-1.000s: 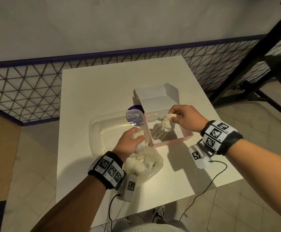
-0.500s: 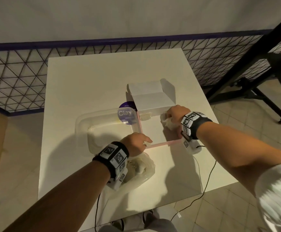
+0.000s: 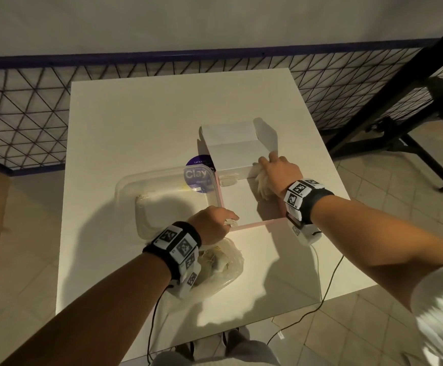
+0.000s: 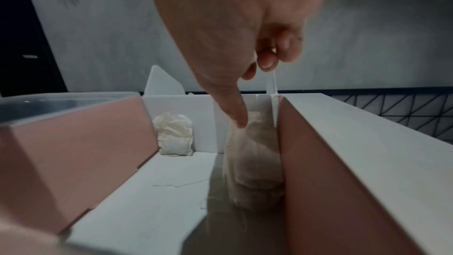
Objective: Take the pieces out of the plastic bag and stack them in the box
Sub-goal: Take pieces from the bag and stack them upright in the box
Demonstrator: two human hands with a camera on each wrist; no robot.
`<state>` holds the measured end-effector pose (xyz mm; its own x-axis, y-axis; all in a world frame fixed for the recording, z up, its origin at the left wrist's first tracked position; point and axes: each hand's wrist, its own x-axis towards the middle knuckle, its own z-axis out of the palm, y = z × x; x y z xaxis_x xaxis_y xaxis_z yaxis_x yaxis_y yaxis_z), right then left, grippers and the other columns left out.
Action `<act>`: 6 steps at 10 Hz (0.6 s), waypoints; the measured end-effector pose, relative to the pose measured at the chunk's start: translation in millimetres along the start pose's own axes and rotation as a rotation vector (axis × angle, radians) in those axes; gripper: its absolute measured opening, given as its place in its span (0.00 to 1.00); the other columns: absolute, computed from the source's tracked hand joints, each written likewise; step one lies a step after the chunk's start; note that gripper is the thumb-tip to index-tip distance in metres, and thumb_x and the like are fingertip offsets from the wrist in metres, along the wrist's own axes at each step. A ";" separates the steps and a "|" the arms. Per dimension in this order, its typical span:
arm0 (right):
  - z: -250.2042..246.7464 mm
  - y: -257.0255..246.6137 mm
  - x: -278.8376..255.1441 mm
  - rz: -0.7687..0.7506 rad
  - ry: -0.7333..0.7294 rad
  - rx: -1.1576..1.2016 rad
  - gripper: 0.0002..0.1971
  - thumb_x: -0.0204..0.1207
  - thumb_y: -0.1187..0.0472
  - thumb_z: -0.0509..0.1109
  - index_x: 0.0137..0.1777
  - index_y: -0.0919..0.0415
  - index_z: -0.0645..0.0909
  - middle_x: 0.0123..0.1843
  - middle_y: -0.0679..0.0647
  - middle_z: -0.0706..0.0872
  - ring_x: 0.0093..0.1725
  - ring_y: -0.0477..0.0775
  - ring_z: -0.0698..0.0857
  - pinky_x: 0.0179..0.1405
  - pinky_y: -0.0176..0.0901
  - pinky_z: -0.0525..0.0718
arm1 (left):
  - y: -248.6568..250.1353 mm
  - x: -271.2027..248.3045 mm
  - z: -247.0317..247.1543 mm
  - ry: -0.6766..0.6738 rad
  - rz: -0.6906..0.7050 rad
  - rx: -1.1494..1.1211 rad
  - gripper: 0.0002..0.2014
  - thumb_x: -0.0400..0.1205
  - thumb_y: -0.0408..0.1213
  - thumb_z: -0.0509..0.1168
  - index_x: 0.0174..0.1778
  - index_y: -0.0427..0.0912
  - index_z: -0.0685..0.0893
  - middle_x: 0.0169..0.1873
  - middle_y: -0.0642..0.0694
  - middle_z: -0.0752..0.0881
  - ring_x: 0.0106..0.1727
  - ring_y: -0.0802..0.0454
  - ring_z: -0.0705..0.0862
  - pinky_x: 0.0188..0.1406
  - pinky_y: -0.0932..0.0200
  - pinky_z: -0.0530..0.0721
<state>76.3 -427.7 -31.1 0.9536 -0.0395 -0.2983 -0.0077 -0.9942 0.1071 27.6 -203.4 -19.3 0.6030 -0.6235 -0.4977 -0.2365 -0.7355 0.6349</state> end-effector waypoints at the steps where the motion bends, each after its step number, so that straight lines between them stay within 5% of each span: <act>1: 9.2 -4.9 -3.6 -0.099 -0.105 0.067 0.13 0.73 0.66 0.65 0.58 0.60 0.77 0.56 0.60 0.81 0.59 0.66 0.78 0.51 0.51 0.79 | -2.1 0.5 2.0 0.014 0.014 -0.019 0.19 0.84 0.31 0.57 0.71 0.41 0.79 0.71 0.43 0.79 0.73 0.46 0.75 0.71 0.68 0.63; 2: 17.6 -4.6 -3.1 -0.189 -0.281 0.008 0.07 0.71 0.64 0.68 0.48 0.60 0.83 0.54 0.57 0.83 0.60 0.61 0.77 0.67 0.53 0.71 | -2.1 2.1 2.1 0.000 0.004 -0.021 0.19 0.84 0.31 0.57 0.71 0.43 0.79 0.71 0.44 0.79 0.73 0.46 0.75 0.73 0.61 0.66; 3: 32.9 2.6 5.1 -0.221 -0.380 0.038 0.08 0.71 0.61 0.70 0.49 0.60 0.87 0.58 0.56 0.82 0.66 0.58 0.75 0.70 0.51 0.68 | -3.9 3.1 3.7 0.010 -0.017 -0.042 0.19 0.84 0.32 0.58 0.70 0.45 0.80 0.70 0.45 0.80 0.73 0.47 0.75 0.74 0.60 0.66; 4: 62.5 28.0 23.9 -0.371 -0.150 -0.178 0.12 0.75 0.58 0.68 0.54 0.63 0.84 0.57 0.54 0.85 0.63 0.52 0.79 0.65 0.41 0.69 | -7.9 2.2 7.0 0.023 -0.022 -0.081 0.18 0.83 0.32 0.59 0.69 0.43 0.81 0.70 0.46 0.80 0.72 0.49 0.75 0.72 0.66 0.63; 5: 63.0 16.5 28.3 -0.358 -0.089 0.500 0.15 0.74 0.60 0.68 0.57 0.69 0.82 0.44 0.36 0.86 0.53 0.17 0.72 0.59 0.33 0.66 | -8.4 2.0 7.9 0.039 -0.024 -0.110 0.18 0.83 0.31 0.59 0.68 0.43 0.81 0.69 0.45 0.81 0.71 0.48 0.76 0.72 0.65 0.64; 6: 39.0 -7.8 8.4 -0.114 -0.232 0.283 0.19 0.77 0.61 0.63 0.68 0.59 0.79 0.62 0.54 0.84 0.69 0.43 0.76 0.71 0.49 0.65 | -8.1 1.9 8.5 0.039 -0.022 -0.107 0.18 0.83 0.32 0.58 0.69 0.44 0.81 0.70 0.45 0.80 0.71 0.48 0.76 0.72 0.63 0.65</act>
<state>72.7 -424.2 -71.5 0.8599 0.0834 -0.5036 -0.0192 -0.9806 -0.1952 24.2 -200.8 -30.4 0.6365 -0.5953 -0.4904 -0.1416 -0.7152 0.6845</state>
